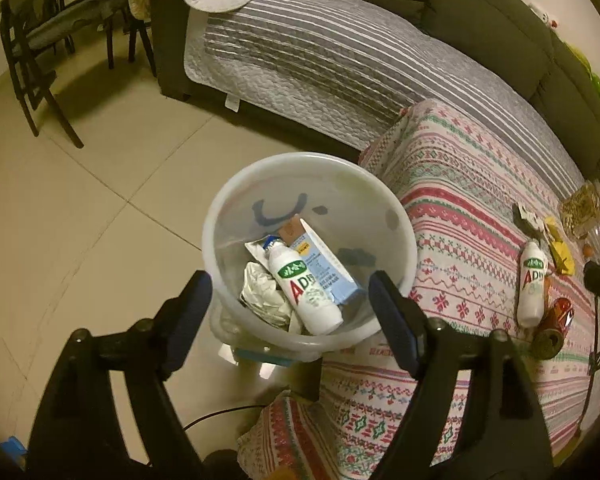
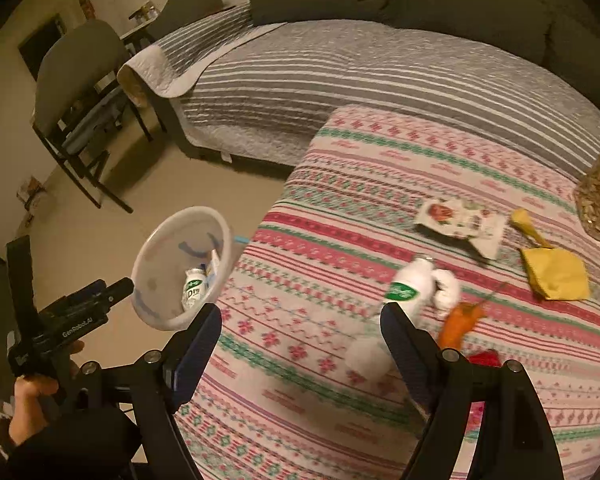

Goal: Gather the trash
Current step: 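Move both grippers back over the table toward the remaining trash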

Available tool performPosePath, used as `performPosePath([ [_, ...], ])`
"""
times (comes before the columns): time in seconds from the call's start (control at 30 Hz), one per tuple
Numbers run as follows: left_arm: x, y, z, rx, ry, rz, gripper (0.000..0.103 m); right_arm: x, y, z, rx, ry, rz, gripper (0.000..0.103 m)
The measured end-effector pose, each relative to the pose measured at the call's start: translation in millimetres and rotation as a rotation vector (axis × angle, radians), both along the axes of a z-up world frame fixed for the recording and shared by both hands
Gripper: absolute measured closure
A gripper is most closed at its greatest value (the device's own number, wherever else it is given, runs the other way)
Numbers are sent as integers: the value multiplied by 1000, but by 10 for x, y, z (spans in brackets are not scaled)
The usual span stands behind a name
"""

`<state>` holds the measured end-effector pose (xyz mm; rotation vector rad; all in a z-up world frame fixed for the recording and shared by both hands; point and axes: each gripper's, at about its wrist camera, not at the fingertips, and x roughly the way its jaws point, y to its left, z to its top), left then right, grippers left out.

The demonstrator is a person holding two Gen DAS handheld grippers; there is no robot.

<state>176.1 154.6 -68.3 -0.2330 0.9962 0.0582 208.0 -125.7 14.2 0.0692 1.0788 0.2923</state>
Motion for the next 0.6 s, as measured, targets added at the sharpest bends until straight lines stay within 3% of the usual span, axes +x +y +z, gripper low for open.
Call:
performPosePath([
  [0.2, -21, -185, 46, 36, 4, -18, 15, -98, -253, 19, -21, -16, -25, 19],
  [0.3, -44, -280, 87, 44, -3, -32, 5, -185, -386, 22, -46, -37, -36, 19],
  [0.6, -153, -688, 207, 37, -18, -151, 3, -352, -825, -7, -163, -88, -41, 16],
])
